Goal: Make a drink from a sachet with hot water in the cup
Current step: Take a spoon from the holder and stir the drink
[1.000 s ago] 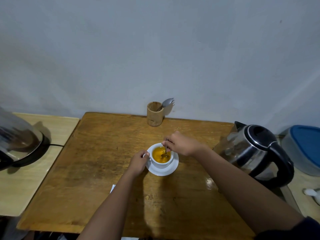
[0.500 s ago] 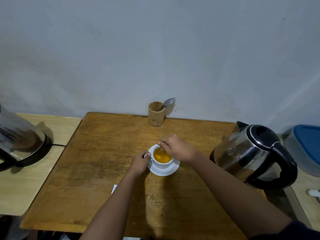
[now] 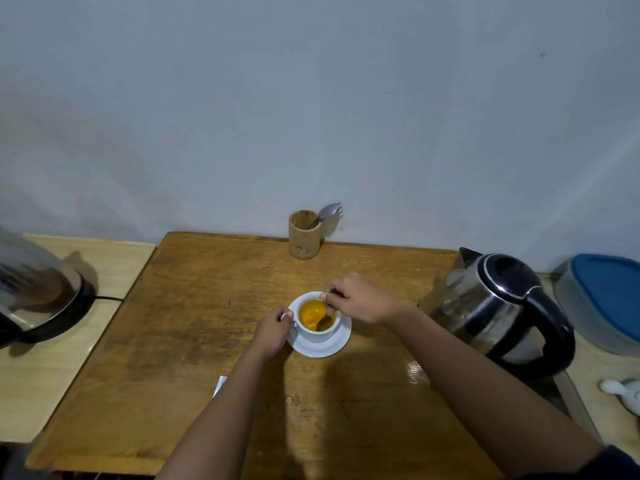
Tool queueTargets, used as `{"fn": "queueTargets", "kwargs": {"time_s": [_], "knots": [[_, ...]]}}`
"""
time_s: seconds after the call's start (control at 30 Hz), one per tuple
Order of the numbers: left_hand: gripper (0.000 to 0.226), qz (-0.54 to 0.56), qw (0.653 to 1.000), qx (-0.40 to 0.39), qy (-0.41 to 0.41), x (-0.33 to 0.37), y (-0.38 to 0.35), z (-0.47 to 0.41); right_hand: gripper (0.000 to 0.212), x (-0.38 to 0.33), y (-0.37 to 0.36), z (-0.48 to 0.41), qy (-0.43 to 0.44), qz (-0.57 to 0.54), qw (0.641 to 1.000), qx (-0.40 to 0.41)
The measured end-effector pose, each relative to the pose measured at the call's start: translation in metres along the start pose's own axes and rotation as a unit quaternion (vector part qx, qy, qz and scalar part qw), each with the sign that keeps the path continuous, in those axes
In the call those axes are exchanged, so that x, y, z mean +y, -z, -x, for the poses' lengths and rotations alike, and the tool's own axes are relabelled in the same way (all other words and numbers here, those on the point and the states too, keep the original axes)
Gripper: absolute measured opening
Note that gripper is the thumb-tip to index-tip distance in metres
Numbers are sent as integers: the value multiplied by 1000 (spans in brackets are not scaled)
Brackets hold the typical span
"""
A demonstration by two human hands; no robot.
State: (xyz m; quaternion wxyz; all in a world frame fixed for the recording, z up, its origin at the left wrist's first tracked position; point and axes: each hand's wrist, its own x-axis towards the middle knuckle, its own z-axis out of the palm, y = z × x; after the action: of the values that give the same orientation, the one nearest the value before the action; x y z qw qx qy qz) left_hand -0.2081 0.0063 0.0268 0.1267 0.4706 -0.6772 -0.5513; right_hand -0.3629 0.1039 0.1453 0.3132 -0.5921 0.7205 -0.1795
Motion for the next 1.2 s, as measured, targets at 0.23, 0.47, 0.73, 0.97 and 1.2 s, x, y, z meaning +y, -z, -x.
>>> {"fn": "queueTargets", "kwargs": {"time_s": [0.23,0.47,0.73,0.97,1.2], "knots": [[18,-15,1000,7,6,0,-1,0,21,4,14,16,49,-21,996,74],[18,-29,999,13,1,1,-2,3,17,14,22,21,67,-146,964,210],[18,-27,1000,15,-6,0,-3,4,22,49,3,36,-130,-456,774,420],[18,-25,999,25,-15,-2,-6,6,16,75,-49,66,-264,-642,548,466],[18,-8,999,28,-22,-2,-8,5,20,91,-91,82,-335,-629,564,418]]}}
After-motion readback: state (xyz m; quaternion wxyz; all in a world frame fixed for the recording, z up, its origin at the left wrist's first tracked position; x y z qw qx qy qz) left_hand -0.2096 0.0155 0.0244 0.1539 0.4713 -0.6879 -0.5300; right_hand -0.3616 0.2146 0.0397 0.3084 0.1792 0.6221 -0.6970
